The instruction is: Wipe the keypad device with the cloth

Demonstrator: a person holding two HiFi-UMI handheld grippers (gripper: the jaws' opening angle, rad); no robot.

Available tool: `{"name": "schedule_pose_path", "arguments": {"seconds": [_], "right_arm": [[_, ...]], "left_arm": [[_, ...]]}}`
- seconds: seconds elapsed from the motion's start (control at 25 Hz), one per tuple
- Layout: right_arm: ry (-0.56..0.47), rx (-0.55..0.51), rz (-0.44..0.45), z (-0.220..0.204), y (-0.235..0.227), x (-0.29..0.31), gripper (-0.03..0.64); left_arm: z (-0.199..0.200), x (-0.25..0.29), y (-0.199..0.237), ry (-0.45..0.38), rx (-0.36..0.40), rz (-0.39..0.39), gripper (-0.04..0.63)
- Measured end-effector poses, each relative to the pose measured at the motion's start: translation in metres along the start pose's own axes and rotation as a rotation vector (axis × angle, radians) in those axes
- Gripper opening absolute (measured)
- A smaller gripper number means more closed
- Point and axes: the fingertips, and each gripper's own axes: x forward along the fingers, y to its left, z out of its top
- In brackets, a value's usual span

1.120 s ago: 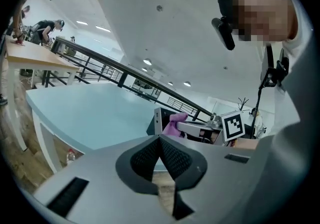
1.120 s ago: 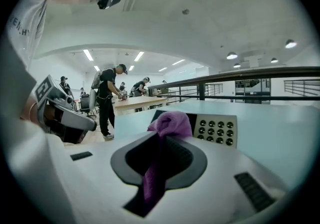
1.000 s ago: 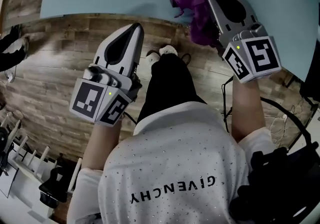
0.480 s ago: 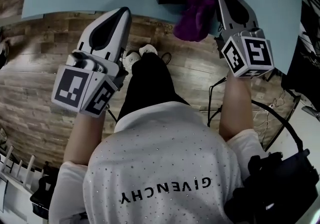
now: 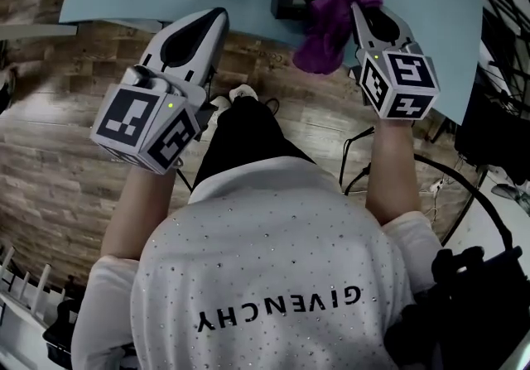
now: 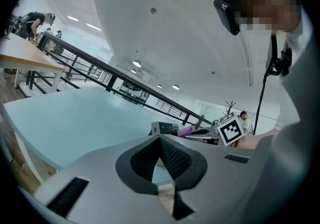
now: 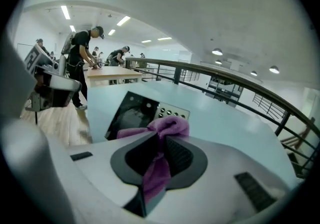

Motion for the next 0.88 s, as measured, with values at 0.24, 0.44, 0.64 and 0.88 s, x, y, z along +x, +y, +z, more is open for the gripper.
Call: {"name": "schedule_pose_path", "arguments": {"seconds": [0.24, 0.44, 0.64, 0.88], "right_arm": [[-0.029, -0.053, 0.167, 0.017, 0.083, 0.016, 0.046], [-0.003, -0.116, 0.212, 0.01, 0.111, 0.03, 0.046], [0.006, -0.042, 0.185, 0.003, 0.087, 0.029, 0.048], [0.01, 0.043, 0.039, -0.006, 0.029, 0.016, 0.048]], "left_arm": [[-0.006, 0.003, 0.003, 0.024, -0.04, -0.024, 0.006], [-0.008, 0.005, -0.001, 0.031, -0.04, -0.058, 0.006], [-0.014, 0.015, -0.003, 0.024, -0.06, -0.087, 0.006], [-0.017, 0.025, -0.025, 0.062, -0.041, -0.162, 0.006]]}}
